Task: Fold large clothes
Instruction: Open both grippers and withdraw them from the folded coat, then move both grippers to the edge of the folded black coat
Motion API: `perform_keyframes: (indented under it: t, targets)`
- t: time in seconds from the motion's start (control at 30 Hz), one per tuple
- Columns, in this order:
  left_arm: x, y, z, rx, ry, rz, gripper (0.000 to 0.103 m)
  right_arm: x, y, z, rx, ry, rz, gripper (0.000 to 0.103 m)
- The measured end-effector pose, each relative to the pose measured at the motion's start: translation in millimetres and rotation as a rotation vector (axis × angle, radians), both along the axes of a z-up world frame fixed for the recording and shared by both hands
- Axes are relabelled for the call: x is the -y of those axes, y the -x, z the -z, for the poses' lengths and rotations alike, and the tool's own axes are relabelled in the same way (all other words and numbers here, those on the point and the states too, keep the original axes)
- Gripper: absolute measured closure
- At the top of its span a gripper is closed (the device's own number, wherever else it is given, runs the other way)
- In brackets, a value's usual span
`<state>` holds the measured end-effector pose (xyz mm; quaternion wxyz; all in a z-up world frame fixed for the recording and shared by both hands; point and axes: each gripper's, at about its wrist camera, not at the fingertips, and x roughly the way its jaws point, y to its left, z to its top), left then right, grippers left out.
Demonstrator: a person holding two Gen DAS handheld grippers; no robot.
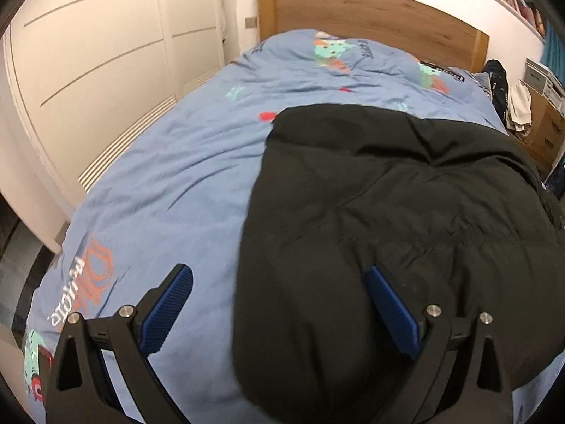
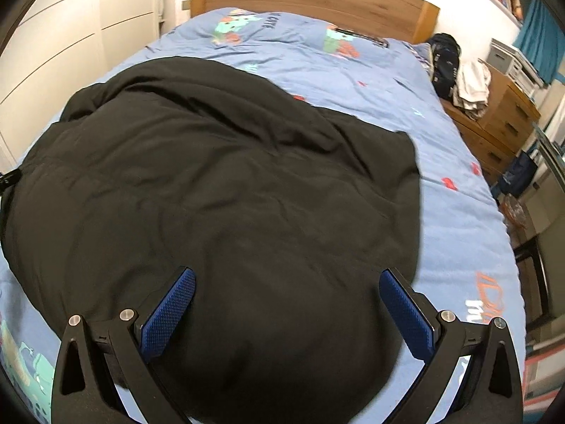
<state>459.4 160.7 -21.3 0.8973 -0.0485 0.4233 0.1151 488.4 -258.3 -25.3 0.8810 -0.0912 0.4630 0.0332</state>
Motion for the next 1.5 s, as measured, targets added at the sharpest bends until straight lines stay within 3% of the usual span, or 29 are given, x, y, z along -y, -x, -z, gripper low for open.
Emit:
perform_keyframes:
  t: [0.33, 0.47, 0.57, 0.7, 0.9, 1.17, 1.5]
  targets:
    - [-39.7, 32.4, 2.3, -0.025, 0.146, -0.076, 0.003, 50.8, 33.7, -6.4, -0.022, -0.051, 0.1, 0.001]
    - [-51.7, 47.2, 9.6, -0.039, 0.243, -0.105, 0.003, 68.8, 48.5, 1.5, -0.056, -0.168, 0.148, 0.001]
    - [-60.1, 52.2, 15.0, -0.06, 0.265, -0.112, 0.003, 78.1, 52.0, 9.0, -0.088, -0.257, 0.169, 0.001]
    - [-67.5, 54.6, 9.5, -0.057, 0.243, -0.116, 0.003, 82.1, 53.1, 6.5, -0.079, -0.265, 0.184, 0.001]
    - [-51.8, 57.1, -8.1, -0.024, 0.088, -0.09, 0.003, 86.7, 49.4, -3.3, -0.058, -0.242, 0.185, 0.001]
    - [-32.8, 55.4, -9.9, -0.007, -0.038, -0.027, 0.003, 84.8, 44.2, -1.0, -0.097, -0.226, 0.198, 0.001]
    - [-30.3, 39.6, -4.9, -0.015, -0.068, 0.02, 0.003, 89.1, 22.9, 5.0, -0.134, -0.282, 0.237, 0.001]
